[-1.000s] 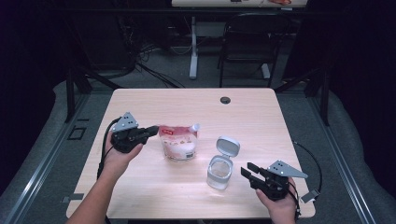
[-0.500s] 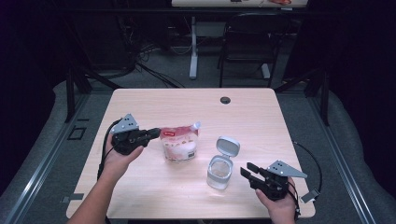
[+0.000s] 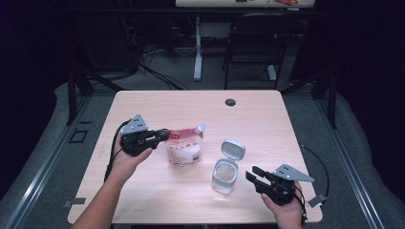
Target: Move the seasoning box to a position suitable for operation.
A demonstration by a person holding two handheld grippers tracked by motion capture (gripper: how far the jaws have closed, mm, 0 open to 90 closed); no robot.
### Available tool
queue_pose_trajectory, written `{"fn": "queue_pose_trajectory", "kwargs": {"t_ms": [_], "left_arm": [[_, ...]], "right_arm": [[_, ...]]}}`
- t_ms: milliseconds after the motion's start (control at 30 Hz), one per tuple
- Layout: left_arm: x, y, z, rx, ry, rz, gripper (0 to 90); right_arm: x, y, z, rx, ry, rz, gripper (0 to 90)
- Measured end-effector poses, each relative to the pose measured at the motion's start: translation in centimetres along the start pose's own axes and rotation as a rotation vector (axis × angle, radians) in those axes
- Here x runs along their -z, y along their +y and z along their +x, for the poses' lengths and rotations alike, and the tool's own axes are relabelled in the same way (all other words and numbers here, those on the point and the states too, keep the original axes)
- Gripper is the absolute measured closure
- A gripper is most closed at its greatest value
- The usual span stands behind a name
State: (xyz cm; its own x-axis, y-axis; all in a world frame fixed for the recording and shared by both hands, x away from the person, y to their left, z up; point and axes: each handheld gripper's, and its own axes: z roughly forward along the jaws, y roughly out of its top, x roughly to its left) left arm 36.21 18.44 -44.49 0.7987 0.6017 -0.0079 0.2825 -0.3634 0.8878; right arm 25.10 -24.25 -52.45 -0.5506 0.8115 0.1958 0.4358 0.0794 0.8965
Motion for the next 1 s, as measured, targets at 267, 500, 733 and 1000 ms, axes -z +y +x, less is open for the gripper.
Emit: {"fn": "queue_pose_trajectory", "kwargs": {"t_ms": [267,500,733,1000], "left_arm": [[0.2,0.1,-0.8,-0.034,-0.023,0.014,87.7],[0.2,0.2,-1.6,-0.063,-0.012,0.023,90.0],[0.2,0.3,-2.2,-0.068,-0.026,0.025,90.0],[0.5,0.4,-2.8,-0.080,-0.042,0.031,90.0]], "right_arm": [[0.0,0.0,0.0,-0.005,-0.001,0.000,62.1],[0.0,0.0,-0.1,-0.007,-0.004,-0.004,62.1],[0.1,0.0,-0.2,-0.008,-0.006,-0.005,62.2],[0.1,0.0,-0.2,-0.007,-0.010,-0.001,62.5]]}}
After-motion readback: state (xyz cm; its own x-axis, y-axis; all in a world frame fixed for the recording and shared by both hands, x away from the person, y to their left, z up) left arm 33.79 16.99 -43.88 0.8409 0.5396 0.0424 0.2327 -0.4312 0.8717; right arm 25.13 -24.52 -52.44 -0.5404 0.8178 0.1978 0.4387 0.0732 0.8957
